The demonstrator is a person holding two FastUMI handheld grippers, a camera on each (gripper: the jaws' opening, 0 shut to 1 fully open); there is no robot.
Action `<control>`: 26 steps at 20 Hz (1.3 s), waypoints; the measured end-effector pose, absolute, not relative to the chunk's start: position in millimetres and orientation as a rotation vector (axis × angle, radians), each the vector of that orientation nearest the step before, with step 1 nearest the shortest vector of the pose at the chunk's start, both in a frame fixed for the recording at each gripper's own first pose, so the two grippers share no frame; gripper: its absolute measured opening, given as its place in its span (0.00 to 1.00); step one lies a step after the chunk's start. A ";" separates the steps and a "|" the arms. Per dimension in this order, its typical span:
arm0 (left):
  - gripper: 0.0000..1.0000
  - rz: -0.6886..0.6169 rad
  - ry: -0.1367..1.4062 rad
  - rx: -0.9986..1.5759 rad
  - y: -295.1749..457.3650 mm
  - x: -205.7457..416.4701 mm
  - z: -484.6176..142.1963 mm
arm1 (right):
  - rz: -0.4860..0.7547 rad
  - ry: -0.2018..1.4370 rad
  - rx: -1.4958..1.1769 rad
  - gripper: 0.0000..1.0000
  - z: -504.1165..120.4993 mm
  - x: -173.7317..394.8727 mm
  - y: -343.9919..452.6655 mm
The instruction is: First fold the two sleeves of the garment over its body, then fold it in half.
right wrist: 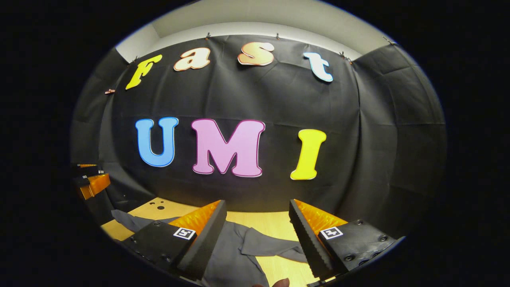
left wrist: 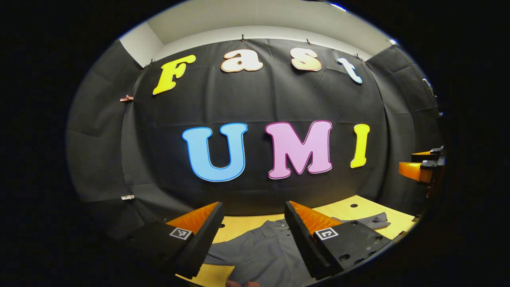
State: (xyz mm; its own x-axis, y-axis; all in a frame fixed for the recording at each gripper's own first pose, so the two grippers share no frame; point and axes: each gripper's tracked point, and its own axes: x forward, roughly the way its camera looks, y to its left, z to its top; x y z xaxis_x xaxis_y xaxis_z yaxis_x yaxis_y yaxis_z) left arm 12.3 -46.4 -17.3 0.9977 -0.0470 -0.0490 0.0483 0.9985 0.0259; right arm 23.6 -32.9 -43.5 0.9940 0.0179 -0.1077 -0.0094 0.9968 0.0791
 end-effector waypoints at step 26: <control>0.97 -0.009 0.235 -0.040 -130.2 46.8 -86.5 | -0.155 0.702 0.073 0.98 -422.0 158.3 -216.9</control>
